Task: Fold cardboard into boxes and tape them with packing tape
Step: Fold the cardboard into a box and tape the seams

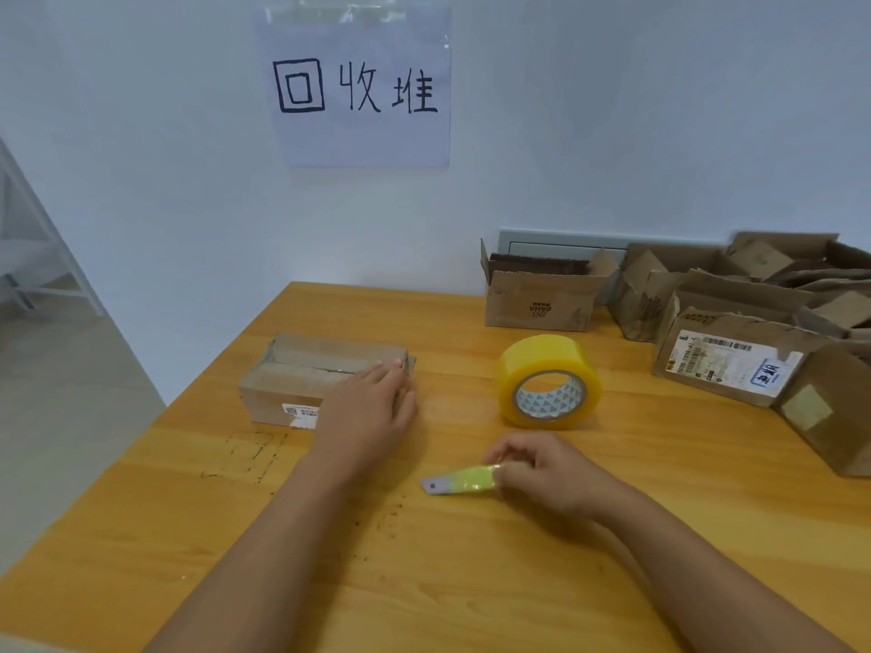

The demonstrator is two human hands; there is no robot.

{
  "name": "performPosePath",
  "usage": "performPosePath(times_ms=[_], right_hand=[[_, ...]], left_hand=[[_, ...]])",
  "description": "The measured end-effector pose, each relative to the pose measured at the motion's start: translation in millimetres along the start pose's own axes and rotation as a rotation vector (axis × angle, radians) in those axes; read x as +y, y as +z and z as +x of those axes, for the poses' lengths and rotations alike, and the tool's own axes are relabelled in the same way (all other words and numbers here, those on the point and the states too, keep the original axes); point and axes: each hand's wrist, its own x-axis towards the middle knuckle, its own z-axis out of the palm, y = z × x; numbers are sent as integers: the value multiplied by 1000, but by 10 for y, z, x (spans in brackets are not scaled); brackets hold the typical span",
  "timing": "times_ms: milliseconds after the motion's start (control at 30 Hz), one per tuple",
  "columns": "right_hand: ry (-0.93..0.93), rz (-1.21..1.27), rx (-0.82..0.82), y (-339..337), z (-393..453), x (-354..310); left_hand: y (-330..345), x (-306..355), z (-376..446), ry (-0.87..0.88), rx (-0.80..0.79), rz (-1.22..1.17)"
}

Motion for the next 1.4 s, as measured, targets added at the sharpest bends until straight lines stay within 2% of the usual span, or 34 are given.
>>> performPosePath(times_ms=[67,133,300,500,700,800,967,1100,1400], right_hand=[[-38,-316,35,-1,29,46],[-100,-450,106,41,74,21],[-258,-358,246,170,241,-207],[-266,-319,288,214,696,-493],[-283,-475,122,458,1162,-705],[-417,-599,202,575,1211,-728],[-638,-669,377,666,1220,-639],[-737,-737,403,702,1265,-580],[-825,-785,414,707,1330,-652]], left_hand=[[9,37,24,-17,70,-35],[0,90,46,-54,121,-71],[51,145,112,-209,125,-67],[-35,-102,-30,-122,156,-47],[-222,-560,-311,39,135,-142],[-232,-619,-376,58,172,-138],[-100,-617,-374,19,282,-119],[-35,-593,-375,48,312,-92],[-4,-602,-373,12,323,-140]])
